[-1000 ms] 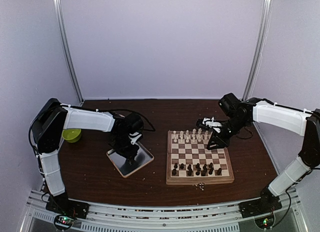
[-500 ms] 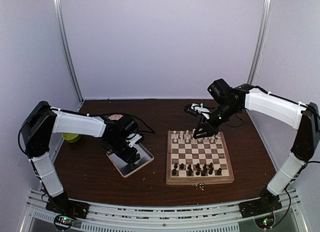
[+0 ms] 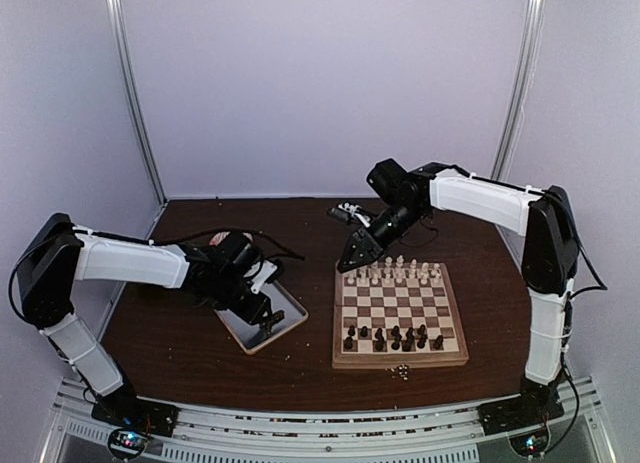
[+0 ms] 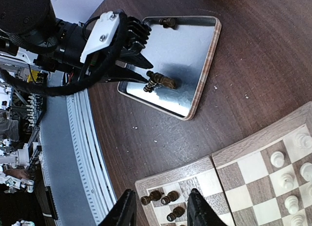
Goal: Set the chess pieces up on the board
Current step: Move the chess pile into the storage box, then pick up the chess pile from the storage box.
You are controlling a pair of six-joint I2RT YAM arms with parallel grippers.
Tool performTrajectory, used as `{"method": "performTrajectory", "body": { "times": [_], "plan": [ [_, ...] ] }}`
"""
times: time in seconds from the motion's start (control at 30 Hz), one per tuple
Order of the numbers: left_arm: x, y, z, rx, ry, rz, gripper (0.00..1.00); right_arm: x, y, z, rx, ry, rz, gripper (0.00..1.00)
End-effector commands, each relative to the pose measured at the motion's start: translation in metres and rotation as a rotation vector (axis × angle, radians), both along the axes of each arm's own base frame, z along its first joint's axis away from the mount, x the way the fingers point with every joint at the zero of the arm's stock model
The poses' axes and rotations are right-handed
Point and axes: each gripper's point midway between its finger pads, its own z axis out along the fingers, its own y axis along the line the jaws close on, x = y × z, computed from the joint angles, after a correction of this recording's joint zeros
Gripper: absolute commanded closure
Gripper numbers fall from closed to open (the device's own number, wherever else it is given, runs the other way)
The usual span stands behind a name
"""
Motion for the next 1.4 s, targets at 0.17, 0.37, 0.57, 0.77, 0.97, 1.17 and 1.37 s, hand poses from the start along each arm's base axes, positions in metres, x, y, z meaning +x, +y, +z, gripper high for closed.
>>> {"method": "performTrajectory", "body": {
  "times": [0.17, 0.37, 0.57, 0.77, 0.97, 1.17, 1.37],
  "plan": [
    [0.0, 0.009, 0.0, 0.042, -0.014, 0.013, 0.73, -0.021, 0.002, 0.004, 0.01, 0.055, 0.015, 0.63],
    [-0.002, 0.014, -0.007, 0.085, -0.007, -0.003, 0.73, -0.027, -0.002, 0.0, 0.008, 0.062, 0.023, 0.63],
    [-0.005, 0.017, -0.022, 0.123, 0.035, -0.004, 0.78, -0.03, -0.002, -0.001, 0.014, 0.072, 0.031, 0.64],
    [-0.003, 0.016, -0.024, 0.13, 0.029, -0.011, 0.77, -0.031, -0.001, -0.005, 0.016, 0.086, 0.035, 0.64],
    [-0.001, 0.005, -0.027, 0.115, 0.039, -0.056, 0.75, -0.032, -0.001, -0.005, 0.016, 0.089, 0.036, 0.64],
    [0.004, -0.002, -0.032, 0.116, 0.031, -0.083, 0.78, -0.033, -0.002, -0.008, 0.01, 0.094, 0.037, 0.64],
    [0.001, -0.014, -0.032, 0.089, 0.01, -0.15, 0.83, -0.033, -0.001, -0.011, 0.01, 0.103, 0.039, 0.64]
  ]
}}
